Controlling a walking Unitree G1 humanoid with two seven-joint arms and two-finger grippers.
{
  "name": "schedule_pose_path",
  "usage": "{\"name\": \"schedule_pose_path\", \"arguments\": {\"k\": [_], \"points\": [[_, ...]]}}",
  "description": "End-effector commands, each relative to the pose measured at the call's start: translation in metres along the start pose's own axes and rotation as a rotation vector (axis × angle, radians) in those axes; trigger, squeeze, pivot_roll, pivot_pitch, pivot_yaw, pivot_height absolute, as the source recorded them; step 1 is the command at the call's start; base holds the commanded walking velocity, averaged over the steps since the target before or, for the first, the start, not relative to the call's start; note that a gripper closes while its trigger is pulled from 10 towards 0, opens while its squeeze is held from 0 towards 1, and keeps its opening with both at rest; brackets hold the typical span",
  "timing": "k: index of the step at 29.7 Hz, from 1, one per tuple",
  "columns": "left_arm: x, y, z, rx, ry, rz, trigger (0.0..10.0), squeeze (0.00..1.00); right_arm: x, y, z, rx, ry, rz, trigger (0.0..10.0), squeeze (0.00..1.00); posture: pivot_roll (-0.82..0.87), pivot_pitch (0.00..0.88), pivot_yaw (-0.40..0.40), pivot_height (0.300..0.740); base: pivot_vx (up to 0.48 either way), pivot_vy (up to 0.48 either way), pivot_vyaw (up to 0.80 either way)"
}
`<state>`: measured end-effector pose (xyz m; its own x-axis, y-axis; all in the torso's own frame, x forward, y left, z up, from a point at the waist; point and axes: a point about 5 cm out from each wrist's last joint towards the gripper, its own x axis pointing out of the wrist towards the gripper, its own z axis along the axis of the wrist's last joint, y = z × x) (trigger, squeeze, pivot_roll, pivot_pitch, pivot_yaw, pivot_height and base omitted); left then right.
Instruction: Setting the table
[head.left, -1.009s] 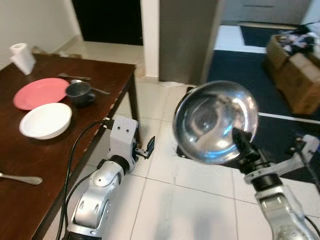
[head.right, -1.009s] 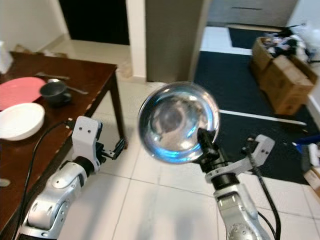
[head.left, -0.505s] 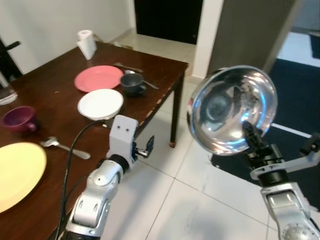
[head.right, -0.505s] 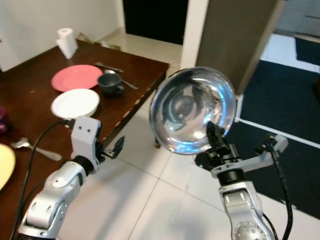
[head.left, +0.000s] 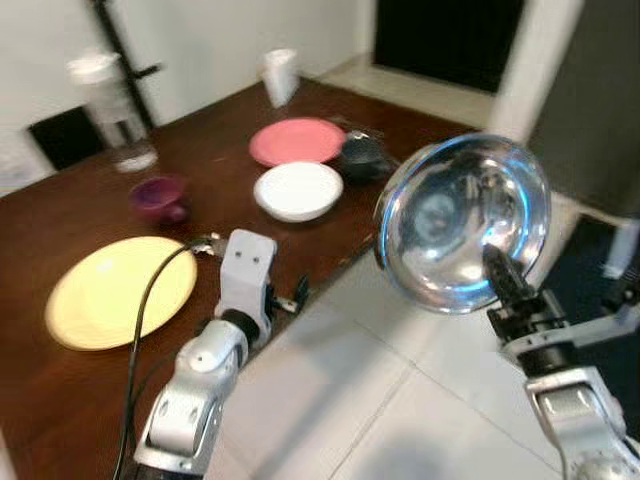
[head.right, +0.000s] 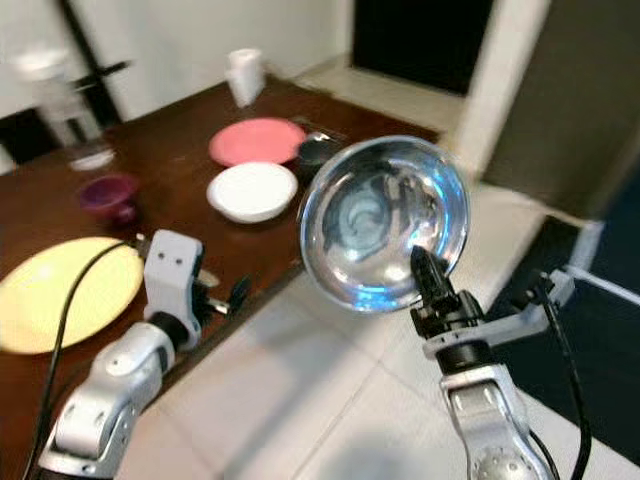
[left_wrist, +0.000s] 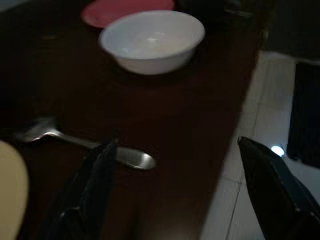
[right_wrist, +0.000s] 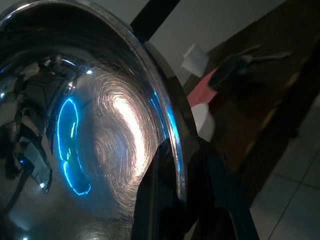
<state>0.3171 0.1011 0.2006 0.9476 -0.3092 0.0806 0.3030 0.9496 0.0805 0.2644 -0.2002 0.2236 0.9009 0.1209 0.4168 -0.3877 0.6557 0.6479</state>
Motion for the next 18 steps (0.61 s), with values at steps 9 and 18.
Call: {"name": "schedule_pose_path", "arguments": {"k": [9,18], "points": [[0.001,0.01,0.0,0.029,0.016,0.039,10.0,0.0,0.001,0.006,-0.002,0.013,0.009,0.031,10.0,0.0,0.0,0.139,0.095,0.74,0.0,0.0,0.75],[0.011,0.052,0.03,0.095,-0.048,0.17,10.0,0.0,0.004,0.012,-0.014,0.053,0.046,0.05,10.0,0.0,0.0,0.134,0.097,0.74,0.0,0.0,0.74]]}}
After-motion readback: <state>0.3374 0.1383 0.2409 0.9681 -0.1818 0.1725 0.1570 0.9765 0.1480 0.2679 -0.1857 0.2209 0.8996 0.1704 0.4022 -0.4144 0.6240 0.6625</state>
